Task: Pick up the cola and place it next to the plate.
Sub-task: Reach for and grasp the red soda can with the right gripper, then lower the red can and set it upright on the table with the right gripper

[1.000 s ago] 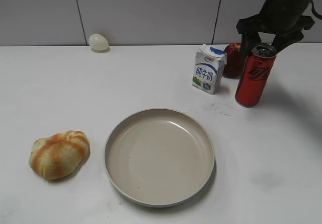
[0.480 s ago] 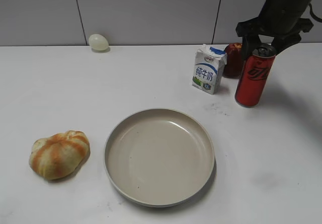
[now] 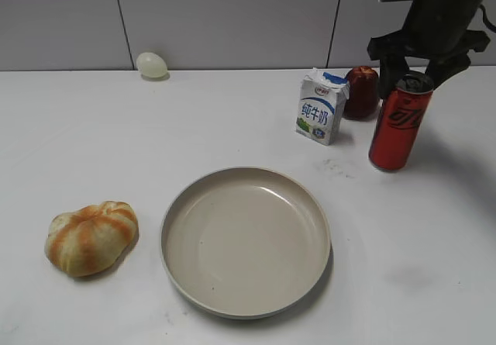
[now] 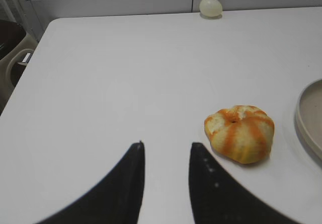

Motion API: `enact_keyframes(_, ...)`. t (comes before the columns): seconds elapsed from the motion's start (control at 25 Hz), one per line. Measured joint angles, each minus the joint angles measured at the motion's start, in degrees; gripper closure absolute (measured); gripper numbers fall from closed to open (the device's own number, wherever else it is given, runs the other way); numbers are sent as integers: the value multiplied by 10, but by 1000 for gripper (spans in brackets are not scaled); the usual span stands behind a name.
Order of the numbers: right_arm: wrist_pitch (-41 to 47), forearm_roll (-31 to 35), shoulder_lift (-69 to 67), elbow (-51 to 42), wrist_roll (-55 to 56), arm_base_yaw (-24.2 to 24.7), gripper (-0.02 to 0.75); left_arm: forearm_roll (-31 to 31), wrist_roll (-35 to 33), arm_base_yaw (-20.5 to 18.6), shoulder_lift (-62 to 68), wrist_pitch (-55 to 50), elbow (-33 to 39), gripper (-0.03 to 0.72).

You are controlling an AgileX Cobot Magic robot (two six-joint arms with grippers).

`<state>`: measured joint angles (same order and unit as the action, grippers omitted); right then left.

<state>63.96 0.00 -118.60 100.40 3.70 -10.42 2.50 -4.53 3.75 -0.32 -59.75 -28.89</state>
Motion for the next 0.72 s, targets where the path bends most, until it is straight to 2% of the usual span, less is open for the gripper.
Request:
enact_keyframes(0.48, 53, -3, 65, 36, 1, -11, 188, 0, 0, 0, 0, 0, 0, 451)
enact_keyframes(0.72, 53, -4, 122, -12, 1, -40, 188, 0, 0, 0, 0, 0, 0, 451)
